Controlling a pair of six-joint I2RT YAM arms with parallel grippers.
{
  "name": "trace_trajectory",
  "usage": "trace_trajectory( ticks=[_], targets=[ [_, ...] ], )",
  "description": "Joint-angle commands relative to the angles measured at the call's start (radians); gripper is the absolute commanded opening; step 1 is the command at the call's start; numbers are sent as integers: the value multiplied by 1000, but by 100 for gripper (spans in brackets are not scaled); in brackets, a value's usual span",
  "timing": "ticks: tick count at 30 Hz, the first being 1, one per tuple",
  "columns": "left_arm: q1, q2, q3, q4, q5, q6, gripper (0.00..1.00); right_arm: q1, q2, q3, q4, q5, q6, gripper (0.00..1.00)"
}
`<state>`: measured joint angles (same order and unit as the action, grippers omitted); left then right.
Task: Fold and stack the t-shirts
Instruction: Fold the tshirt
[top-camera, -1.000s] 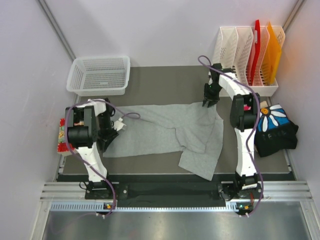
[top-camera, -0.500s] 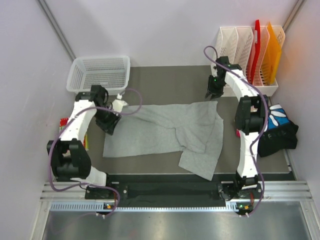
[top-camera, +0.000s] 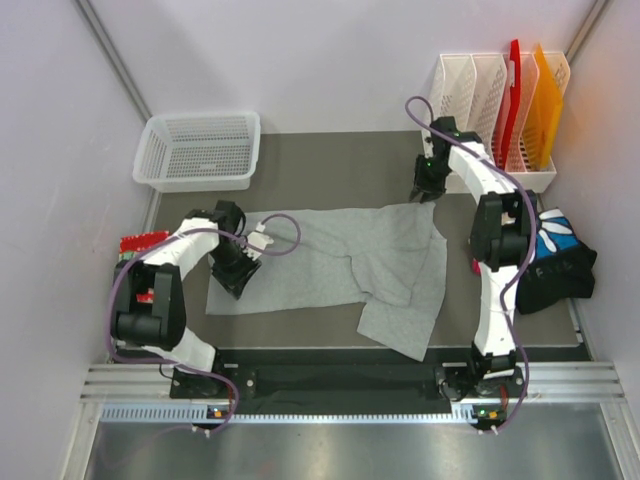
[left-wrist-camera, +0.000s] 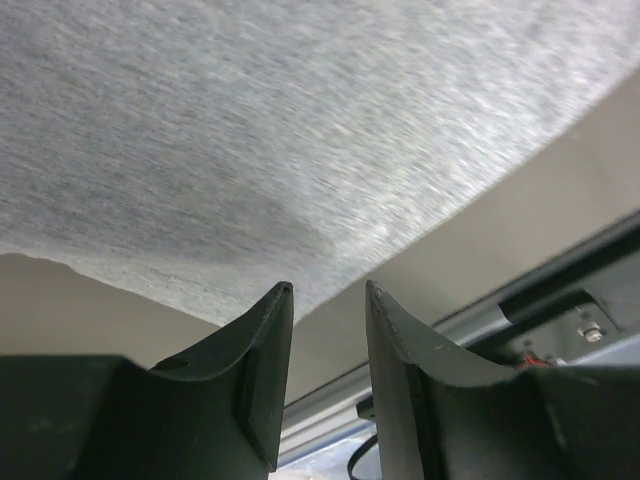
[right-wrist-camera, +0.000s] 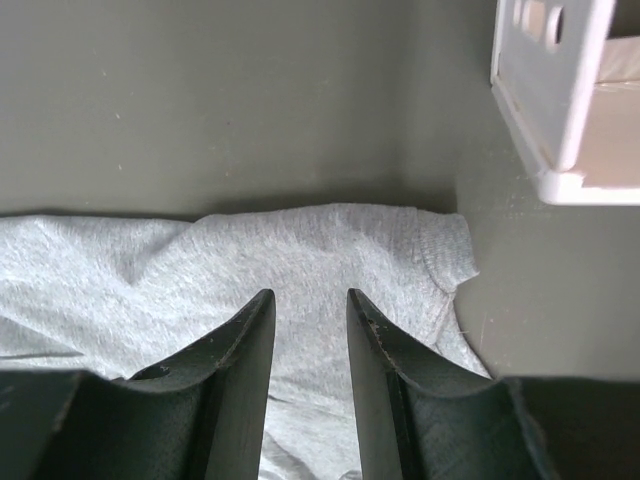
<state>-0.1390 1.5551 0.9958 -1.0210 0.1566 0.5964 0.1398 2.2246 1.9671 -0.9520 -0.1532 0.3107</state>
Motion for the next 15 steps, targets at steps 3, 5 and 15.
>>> trace_trajectory(
  ticks=[3, 5, 15],
  targets=[
    [-2, 32, -86, 124, -97, -60, 39, 27, -118, -16, 22, -14, 4, 35],
    [-2, 37, -117, 136, -126, -64, 39, 30, -129, -27, 24, -16, 4, 36],
    [30, 42, -241, 240, -304, -38, 38, 55, -160, -39, 29, -29, 4, 36]
  ],
)
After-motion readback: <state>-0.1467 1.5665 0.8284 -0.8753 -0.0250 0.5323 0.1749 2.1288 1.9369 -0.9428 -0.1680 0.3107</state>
